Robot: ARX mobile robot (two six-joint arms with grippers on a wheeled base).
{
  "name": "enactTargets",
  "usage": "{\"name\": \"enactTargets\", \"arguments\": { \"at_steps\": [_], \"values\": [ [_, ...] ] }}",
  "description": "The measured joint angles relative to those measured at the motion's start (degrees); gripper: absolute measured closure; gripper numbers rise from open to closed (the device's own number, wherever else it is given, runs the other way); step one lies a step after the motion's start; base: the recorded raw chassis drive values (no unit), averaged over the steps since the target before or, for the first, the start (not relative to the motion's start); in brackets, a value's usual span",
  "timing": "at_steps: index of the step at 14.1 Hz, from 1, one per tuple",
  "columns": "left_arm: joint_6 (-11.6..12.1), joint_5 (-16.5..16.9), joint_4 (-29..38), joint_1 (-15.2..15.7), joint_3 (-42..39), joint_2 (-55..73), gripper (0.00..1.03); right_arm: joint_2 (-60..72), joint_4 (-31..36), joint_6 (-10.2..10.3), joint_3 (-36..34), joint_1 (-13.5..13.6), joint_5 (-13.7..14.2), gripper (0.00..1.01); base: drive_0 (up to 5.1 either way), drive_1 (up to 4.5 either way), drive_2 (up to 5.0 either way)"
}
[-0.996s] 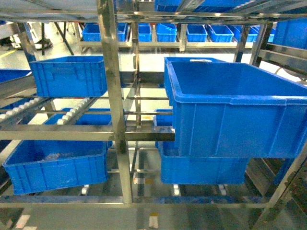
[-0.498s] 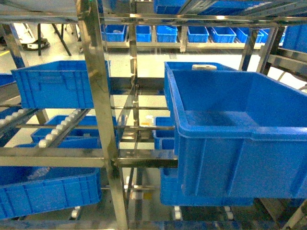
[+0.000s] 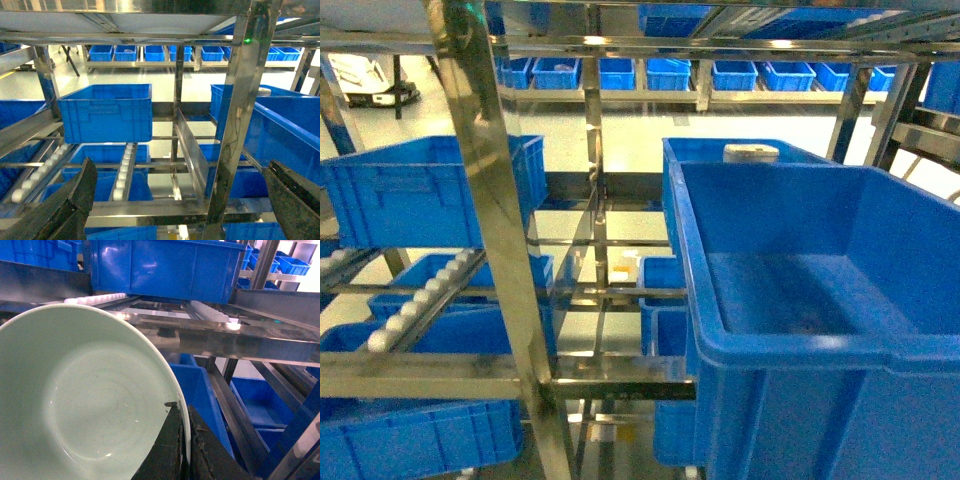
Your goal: Place green bowl on second shelf with right arm
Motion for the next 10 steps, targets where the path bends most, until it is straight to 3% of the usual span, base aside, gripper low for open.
{"name": "enactTargets", "arguments": {
  "at_steps": [4,10],
  "values": [
    [0.00,0.02,-0.04,0.00,0.00,0.00,0.05,0.20,0.87,-0.17,-0.26,-0.04,0.00,0.99,0.0,0.00,0.0],
    [0.00,0.00,-0.04,0.00,0.00,0.00,0.05,8.76,8.94,-1.73,-6.56,-0.81,0.24,0.99,0.0,0.00,0.0]
  ]
}}
